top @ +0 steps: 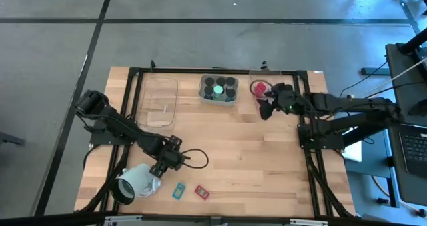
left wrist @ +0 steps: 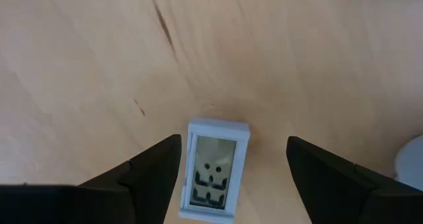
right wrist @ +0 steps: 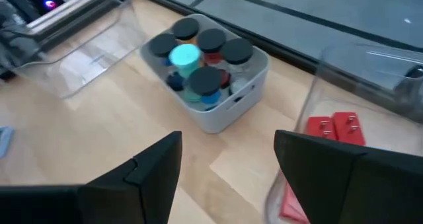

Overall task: Pick & Place Office items
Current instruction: Put the white digital timer into the left transparent bin

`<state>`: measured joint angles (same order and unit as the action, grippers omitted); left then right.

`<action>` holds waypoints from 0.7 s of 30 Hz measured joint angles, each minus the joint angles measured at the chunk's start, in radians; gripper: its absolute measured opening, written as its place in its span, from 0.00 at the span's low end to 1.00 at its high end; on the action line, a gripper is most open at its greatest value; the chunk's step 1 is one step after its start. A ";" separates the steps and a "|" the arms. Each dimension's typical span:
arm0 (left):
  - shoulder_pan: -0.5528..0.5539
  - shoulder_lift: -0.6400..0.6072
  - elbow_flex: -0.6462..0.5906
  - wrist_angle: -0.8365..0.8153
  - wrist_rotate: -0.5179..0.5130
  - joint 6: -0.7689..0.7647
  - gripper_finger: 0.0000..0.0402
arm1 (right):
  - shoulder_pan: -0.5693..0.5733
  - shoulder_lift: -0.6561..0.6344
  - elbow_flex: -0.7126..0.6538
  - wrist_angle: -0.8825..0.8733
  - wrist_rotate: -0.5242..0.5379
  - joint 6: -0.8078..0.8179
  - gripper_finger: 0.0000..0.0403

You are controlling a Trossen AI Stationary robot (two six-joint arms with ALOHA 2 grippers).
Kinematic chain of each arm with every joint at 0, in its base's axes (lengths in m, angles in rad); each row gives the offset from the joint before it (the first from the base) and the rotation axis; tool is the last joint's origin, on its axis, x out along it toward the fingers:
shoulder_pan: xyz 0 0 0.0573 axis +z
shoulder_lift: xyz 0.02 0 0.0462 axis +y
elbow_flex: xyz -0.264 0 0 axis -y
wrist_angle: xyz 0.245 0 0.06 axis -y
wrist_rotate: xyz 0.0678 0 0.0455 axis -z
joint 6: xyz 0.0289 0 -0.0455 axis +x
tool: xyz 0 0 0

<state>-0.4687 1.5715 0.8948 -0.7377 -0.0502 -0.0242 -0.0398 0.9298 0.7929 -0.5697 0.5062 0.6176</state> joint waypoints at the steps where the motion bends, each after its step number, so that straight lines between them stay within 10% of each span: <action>1: 0.002 0.011 0.000 0.001 0.000 0.003 0.68 | 0.026 0.000 0.000 0.000 0.016 0.007 0.61; 21: 0.039 0.124 0.003 -0.048 -0.008 0.021 0.56 | 0.500 0.000 0.000 0.031 0.320 0.170 0.61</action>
<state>-0.4301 1.6951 0.8982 -0.7861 -0.0587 -0.0029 0.4598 0.9298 0.7925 -0.5385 0.8261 0.7873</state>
